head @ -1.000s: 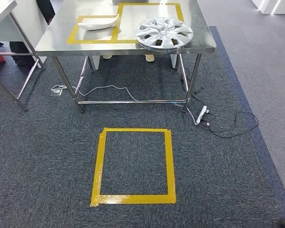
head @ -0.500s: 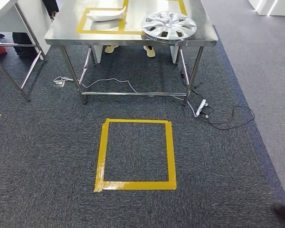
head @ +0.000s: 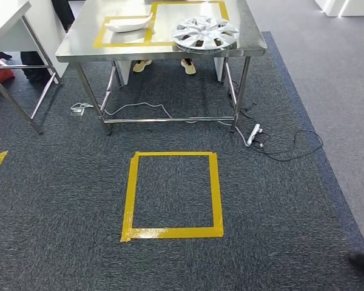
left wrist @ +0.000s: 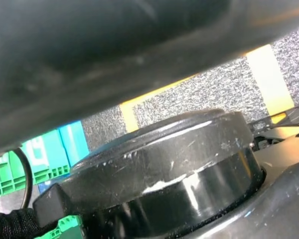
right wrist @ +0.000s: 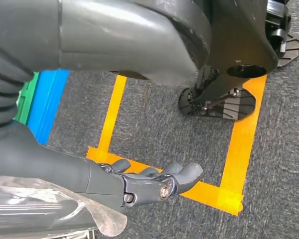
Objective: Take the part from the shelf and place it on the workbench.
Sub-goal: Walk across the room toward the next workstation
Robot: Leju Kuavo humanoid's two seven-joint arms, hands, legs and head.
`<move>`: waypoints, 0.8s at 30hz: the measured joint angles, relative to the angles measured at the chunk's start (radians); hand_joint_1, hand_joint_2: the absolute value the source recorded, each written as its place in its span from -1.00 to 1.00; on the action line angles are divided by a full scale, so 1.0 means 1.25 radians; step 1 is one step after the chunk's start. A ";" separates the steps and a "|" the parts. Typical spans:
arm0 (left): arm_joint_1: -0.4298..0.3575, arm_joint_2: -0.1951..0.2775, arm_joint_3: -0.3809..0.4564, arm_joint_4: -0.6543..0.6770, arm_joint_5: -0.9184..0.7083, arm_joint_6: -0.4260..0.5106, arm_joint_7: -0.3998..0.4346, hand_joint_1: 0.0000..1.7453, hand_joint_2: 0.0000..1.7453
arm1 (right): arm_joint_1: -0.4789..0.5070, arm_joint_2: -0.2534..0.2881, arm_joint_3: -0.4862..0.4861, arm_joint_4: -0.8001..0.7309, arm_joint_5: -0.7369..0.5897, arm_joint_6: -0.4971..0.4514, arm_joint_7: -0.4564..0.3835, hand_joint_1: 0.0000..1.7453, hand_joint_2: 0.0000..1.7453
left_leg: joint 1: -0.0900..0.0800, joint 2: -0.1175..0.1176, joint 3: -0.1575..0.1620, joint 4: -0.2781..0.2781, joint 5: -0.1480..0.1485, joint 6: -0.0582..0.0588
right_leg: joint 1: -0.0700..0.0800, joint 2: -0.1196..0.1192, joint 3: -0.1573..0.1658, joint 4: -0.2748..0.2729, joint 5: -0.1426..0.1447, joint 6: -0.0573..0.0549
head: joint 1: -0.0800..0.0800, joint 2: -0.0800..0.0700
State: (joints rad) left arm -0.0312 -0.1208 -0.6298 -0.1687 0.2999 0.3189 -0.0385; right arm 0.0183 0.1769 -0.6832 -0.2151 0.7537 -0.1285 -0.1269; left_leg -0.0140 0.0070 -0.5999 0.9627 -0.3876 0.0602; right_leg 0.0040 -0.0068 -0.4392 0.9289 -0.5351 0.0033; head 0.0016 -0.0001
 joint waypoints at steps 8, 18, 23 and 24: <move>0.000 0.001 0.000 0.000 0.000 0.000 0.002 -1.00 -1.00 | -0.002 0.000 0.000 0.003 0.008 0.004 -0.004 -1.00 -1.00 | 0.006 0.000 -0.007 -0.002 0.016 -0.037 | 0.002 0.000 -0.008 0.004 -0.001 -0.003 | 0.000 0.000; 0.000 0.003 0.000 0.000 0.000 0.000 0.008 -1.00 -1.00 | -0.006 0.001 0.008 0.006 0.045 -0.022 -0.007 -1.00 -1.00 | 0.001 0.000 -0.014 0.012 0.004 -0.021 | -0.002 -0.002 -0.009 0.006 -0.005 0.008 | 0.000 0.000; -0.001 0.003 0.000 0.000 0.002 0.003 0.017 -1.00 -1.00 | -0.011 0.003 0.013 0.007 0.052 -0.032 -0.007 -1.00 -1.00 | 0.008 -0.007 -0.010 -0.007 0.012 -0.011 | -0.002 -0.003 -0.022 0.048 -0.047 0.020 | 0.004 0.000; -0.001 0.003 0.000 0.000 0.002 0.003 0.018 -1.00 -1.00 | -0.011 0.003 0.013 0.007 0.054 -0.034 -0.007 -1.00 -1.00 | 0.010 -0.010 -0.011 -0.009 0.014 -0.010 | -0.005 0.000 -0.042 0.094 -0.077 0.023 | 0.007 0.000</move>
State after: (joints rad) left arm -0.0324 -0.1175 -0.6298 -0.1688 0.3025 0.3231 -0.0161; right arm 0.0044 0.1801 -0.6664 -0.2057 0.8206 -0.1707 -0.1358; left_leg -0.0017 -0.0054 -0.6140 0.9511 -0.3698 0.0481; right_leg -0.0025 -0.0071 -0.4918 1.0466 -0.6319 0.0320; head 0.0103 0.0000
